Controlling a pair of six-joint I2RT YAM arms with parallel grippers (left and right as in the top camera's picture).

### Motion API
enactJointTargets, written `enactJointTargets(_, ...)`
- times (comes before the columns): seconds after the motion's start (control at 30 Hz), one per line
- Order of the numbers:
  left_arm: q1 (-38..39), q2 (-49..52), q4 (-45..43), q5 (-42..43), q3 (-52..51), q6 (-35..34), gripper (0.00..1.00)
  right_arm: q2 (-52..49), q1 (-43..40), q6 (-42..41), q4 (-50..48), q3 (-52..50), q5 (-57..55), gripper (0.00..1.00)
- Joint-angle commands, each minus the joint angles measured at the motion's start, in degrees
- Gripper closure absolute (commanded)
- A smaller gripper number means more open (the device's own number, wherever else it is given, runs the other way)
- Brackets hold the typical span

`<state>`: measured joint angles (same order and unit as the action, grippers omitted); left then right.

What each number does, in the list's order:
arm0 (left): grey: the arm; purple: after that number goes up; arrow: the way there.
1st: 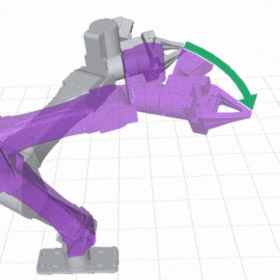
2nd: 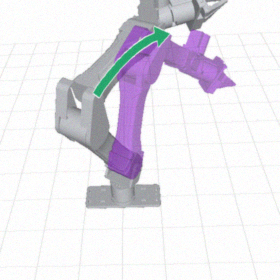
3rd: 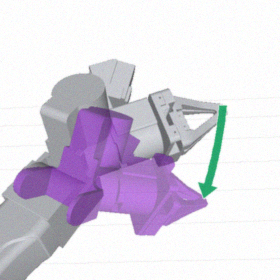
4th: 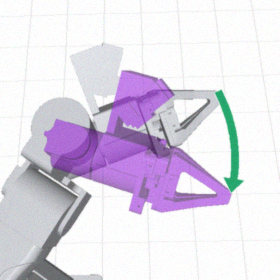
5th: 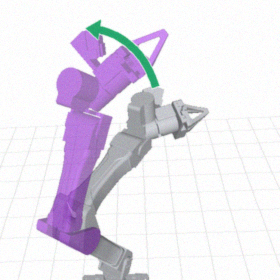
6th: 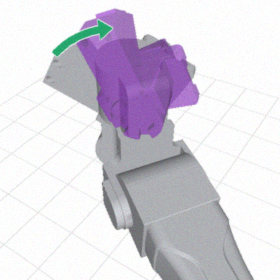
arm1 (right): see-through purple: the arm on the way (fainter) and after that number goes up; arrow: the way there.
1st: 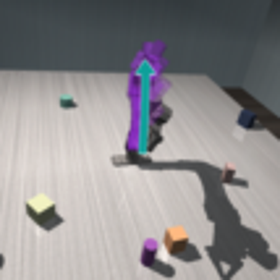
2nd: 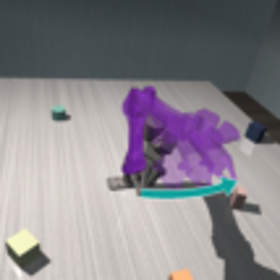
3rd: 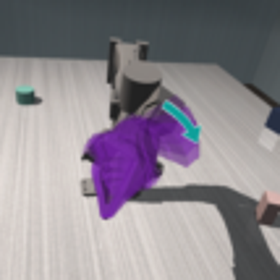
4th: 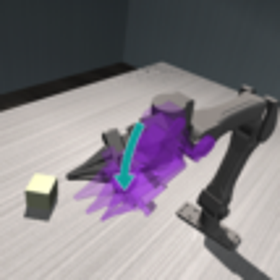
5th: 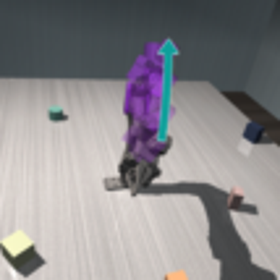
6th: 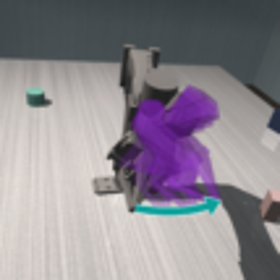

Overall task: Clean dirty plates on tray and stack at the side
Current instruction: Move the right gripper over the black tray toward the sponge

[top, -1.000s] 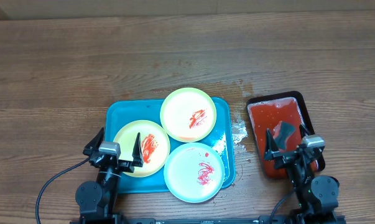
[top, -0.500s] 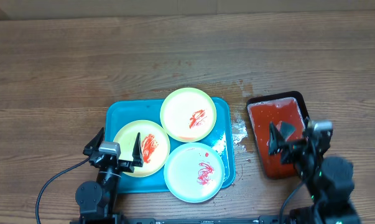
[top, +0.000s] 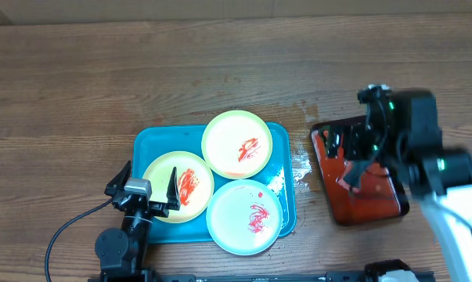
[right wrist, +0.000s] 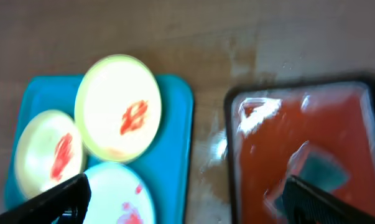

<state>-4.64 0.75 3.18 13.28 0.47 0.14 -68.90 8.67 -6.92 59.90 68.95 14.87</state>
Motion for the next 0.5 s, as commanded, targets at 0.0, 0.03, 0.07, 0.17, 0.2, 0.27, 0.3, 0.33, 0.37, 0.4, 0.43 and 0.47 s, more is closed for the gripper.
enactJointTargets(0.0,-0.4,-0.5,0.0,-0.2,-0.2,-0.1,0.0,-6.4,0.2,-3.6,5.8,6.6,7.1,0.0)
enactJointTargets(0.03,-0.4,-0.5,0.0,-0.2,-0.2,-0.2,0.0,-7.6,0.2,-3.6,7.3,7.3,8.5,0.0)
enactJointTargets(0.07,-0.4,-0.5,0.0,-0.2,-0.2,-0.1,0.0,-8.8,0.2,-3.6,8.7,7.4,10.1,0.0)
enactJointTargets(0.17,-0.4,-0.5,0.0,-0.2,-0.2,-0.1,0.0,-10.8,0.2,-3.6,12.1,7.4,10.7,0.0)
enactJointTargets(0.2,-0.4,-0.5,0.0,-0.2,-0.2,-0.1,0.0,-11.3,0.2,-3.6,13.0,7.4,10.7,0.0)
enactJointTargets(0.27,-0.4,-0.5,0.0,-0.2,-0.2,-0.1,0.0,-11.8,0.2,-3.6,14.3,7.4,10.7,0.0)
enactJointTargets(0.3,-0.4,-0.5,0.0,-0.2,-0.2,-0.1,0.0,-11.8,0.2,-3.6,14.7,7.4,10.7,0.0)
enactJointTargets(0.33,-0.4,-0.5,0.0,-0.2,-0.2,-0.1,0.0,-11.8,0.2,-3.6,15.0,7.4,10.8,0.0)
enactJointTargets(0.37,-0.4,-0.5,0.0,-0.2,-0.2,-0.1,0.0,-11.8,0.2,-3.6,15.1,7.4,10.7,0.0)
enactJointTargets(0.4,-0.4,-0.5,0.0,-0.2,-0.2,-0.1,0.0,-11.8,0.2,-3.6,15.3,7.4,10.8,0.0)
enactJointTargets(0.43,-0.4,-0.5,0.0,-0.2,-0.2,-0.2,0.0,-11.8,0.2,-3.6,15.2,7.4,10.8,0.0)
enactJointTargets(0.47,-0.4,-0.5,-0.1,-0.2,-0.2,-0.1,0.01,-11.8,0.2,-4.2,15.3,7.4,11.0,0.0)
